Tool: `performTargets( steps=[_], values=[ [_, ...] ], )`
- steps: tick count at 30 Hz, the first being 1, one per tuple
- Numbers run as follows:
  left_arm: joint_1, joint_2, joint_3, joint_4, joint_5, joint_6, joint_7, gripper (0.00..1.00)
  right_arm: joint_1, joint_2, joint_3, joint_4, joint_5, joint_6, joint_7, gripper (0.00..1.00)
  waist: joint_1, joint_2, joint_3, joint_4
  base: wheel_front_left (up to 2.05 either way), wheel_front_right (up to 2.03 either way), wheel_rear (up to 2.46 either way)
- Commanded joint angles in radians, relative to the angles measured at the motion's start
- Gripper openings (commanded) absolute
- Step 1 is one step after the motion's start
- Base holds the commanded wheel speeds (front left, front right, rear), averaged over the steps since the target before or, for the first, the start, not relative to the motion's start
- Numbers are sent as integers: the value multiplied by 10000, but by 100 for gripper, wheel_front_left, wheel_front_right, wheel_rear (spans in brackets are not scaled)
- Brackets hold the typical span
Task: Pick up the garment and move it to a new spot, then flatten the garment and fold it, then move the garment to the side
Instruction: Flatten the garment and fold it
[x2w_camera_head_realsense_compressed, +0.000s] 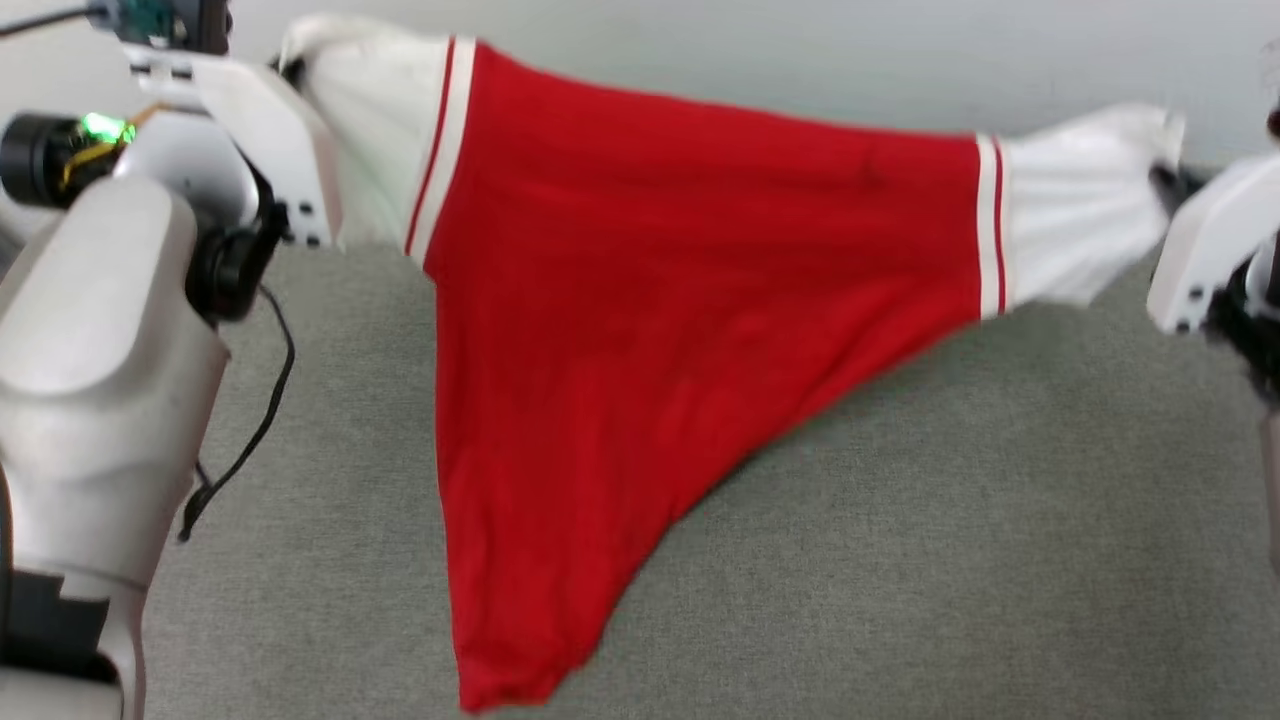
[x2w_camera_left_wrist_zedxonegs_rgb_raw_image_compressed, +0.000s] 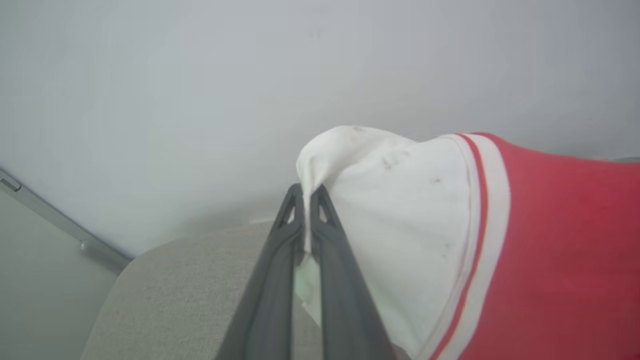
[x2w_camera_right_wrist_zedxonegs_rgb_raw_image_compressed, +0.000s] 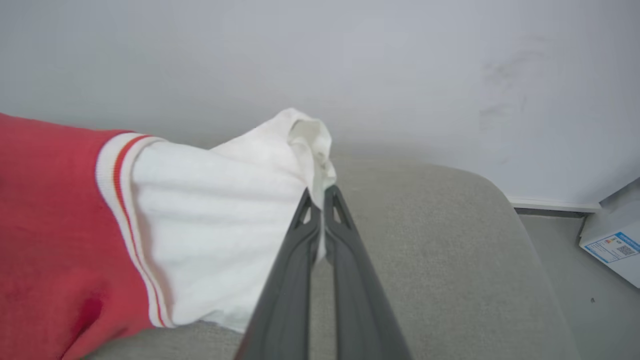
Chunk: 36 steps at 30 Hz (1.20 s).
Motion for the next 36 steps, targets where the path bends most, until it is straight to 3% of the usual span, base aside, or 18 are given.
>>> performTargets(
  steps=[1, 9, 14, 20, 28, 36],
  values=[
    [-133, -86, 0, 81, 46, 20, -131, 0, -184, -69, 13, 97, -85, -14, -105, 0, 0, 0, 44, -25, 0, 0, 0],
    [-2576, -282, 360, 1387, 309, 61, -1702, 0, -3432, -142, 226, 1457, -908, -14, -1424, 0, 0, 0, 1087, -292, 0, 0, 0],
    [-4286, -136, 723, 1590, 452, 296, -2685, 0, -5573, -69, 166, 1881, -1657, -14, -2403, 0, 0, 0, 2090, -525, 0, 0, 0],
    [-5851, -27, 880, 1731, 645, 189, -3702, 0, -7580, 151, -71, 2190, -2593, -14, -3766, 0, 0, 0, 2860, -676, 0, 0, 0],
    [-6417, -155, 774, 2270, 638, -36, -4211, 0, -8683, 300, 174, 3062, -2937, -14, -4708, 0, 0, 0, 3558, -620, 0, 0, 0],
    [-5793, -531, 763, 3280, 273, -565, -4622, 0, -8294, 549, 811, 4444, -2485, -14, -5011, 0, 0, 0, 3985, -456, 0, 0, 0]
  ],
)
